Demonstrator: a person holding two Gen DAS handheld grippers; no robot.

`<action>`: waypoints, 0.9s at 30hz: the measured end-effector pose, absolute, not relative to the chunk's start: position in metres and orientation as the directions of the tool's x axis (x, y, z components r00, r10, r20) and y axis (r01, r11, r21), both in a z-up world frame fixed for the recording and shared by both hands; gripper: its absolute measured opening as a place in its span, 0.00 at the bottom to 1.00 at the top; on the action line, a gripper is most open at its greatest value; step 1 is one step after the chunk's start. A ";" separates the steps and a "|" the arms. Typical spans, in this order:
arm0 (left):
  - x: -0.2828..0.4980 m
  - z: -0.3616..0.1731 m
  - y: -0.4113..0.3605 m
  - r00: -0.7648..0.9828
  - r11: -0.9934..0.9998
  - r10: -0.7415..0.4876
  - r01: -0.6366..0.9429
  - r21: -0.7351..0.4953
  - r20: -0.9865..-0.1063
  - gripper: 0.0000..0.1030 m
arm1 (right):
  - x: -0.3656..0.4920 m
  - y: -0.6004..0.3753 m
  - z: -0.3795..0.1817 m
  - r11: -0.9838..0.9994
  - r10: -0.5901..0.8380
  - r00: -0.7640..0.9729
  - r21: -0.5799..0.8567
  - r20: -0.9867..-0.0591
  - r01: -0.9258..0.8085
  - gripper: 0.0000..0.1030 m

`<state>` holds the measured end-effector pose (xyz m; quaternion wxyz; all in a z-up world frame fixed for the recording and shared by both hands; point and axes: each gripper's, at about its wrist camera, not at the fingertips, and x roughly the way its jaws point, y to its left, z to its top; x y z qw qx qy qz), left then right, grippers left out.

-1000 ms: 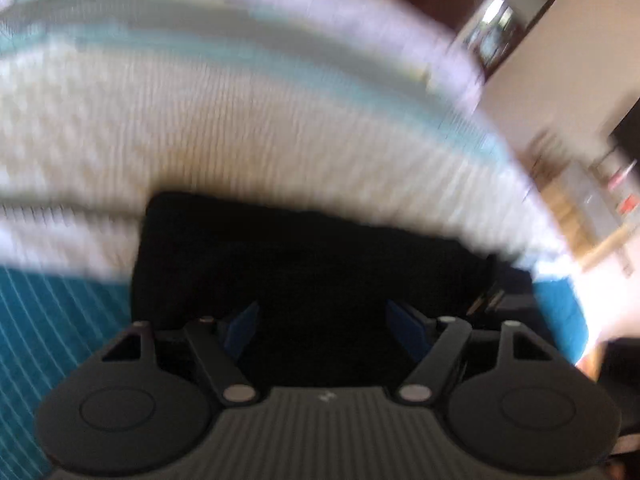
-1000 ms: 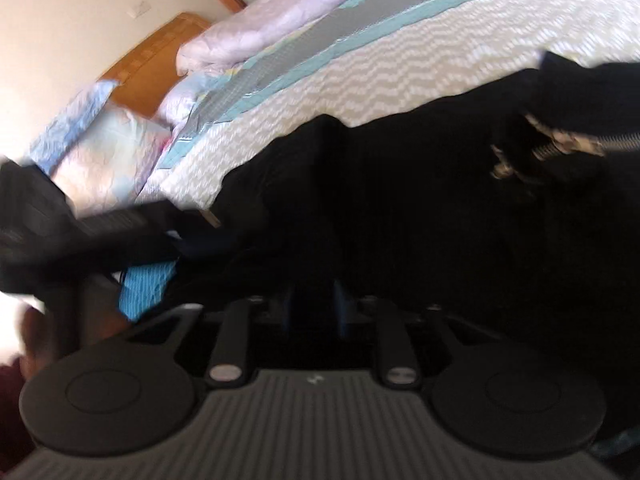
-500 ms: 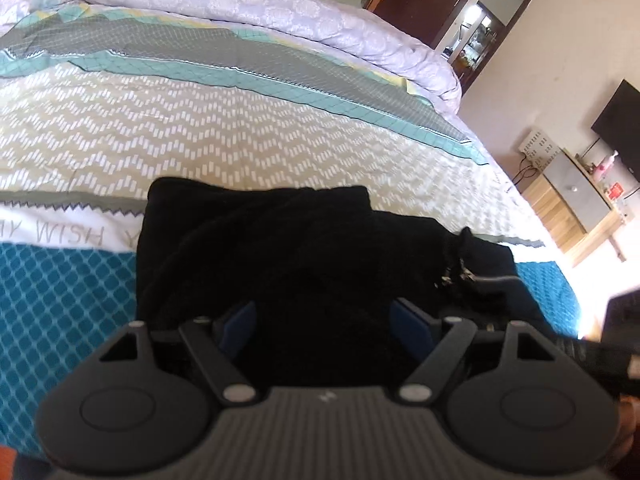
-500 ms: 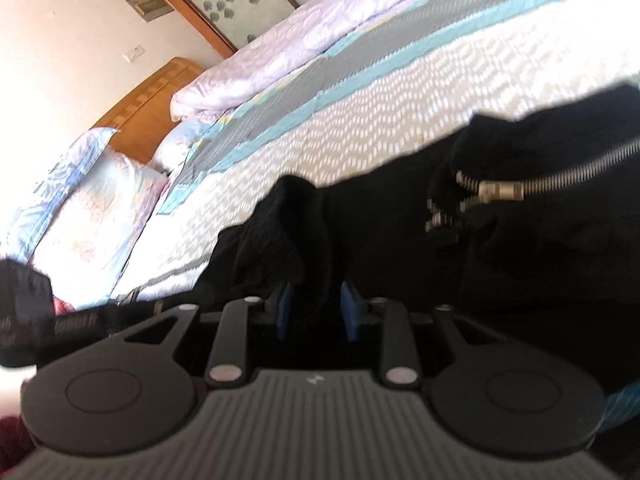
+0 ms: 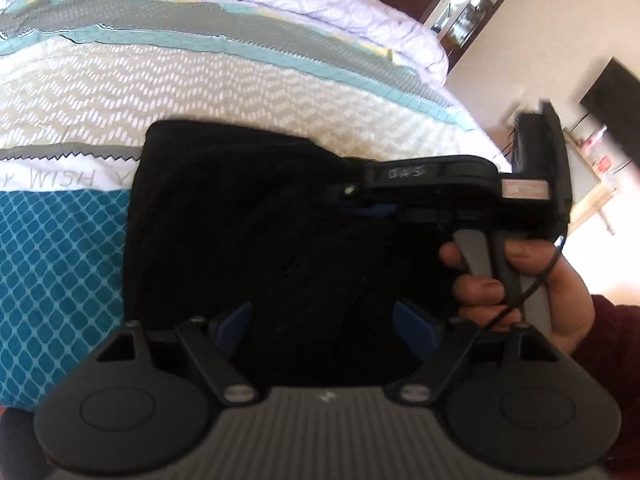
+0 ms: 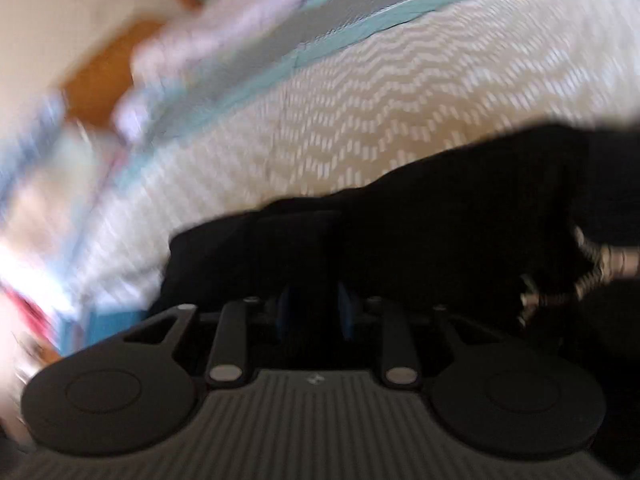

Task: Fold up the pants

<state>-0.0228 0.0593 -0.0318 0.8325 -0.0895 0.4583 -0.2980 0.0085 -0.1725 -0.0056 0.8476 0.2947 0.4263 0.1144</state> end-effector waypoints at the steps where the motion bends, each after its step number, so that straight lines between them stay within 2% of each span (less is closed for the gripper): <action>1: -0.023 -0.030 0.058 0.405 0.807 -0.577 0.418 -0.417 -0.709 0.77 | 0.004 -0.178 -0.002 0.793 0.440 0.611 0.604 -0.658 0.079 0.26; 2: -0.024 -0.028 0.058 0.407 0.804 -0.580 0.424 -0.417 -0.705 0.77 | -0.002 -0.181 0.004 0.803 0.416 0.624 0.590 -0.661 0.089 0.34; 11: -0.014 -0.016 0.089 0.429 0.728 -0.683 0.340 -0.595 -0.591 0.78 | -0.079 -0.201 0.015 0.768 0.473 0.684 0.641 -0.556 -0.010 0.36; 13: -0.010 -0.025 0.087 0.414 0.751 -0.658 0.312 -0.582 -0.629 0.78 | -0.080 -0.199 0.005 0.748 0.498 0.665 0.663 -0.556 -0.006 0.36; 16: -0.008 -0.038 0.078 0.399 0.785 -0.619 0.286 -0.549 -0.677 0.78 | -0.074 -0.194 -0.011 0.761 0.485 0.595 0.645 -0.640 0.073 0.33; 21: -0.013 -0.039 0.069 0.418 0.813 -0.582 0.312 -0.491 -0.698 0.79 | -0.065 -0.189 -0.009 0.771 0.474 0.598 0.633 -0.646 0.072 0.33; 27: -0.014 -0.039 0.069 0.420 0.811 -0.585 0.315 -0.493 -0.694 0.81 | -0.072 -0.194 -0.014 0.757 0.482 0.604 0.649 -0.635 0.078 0.33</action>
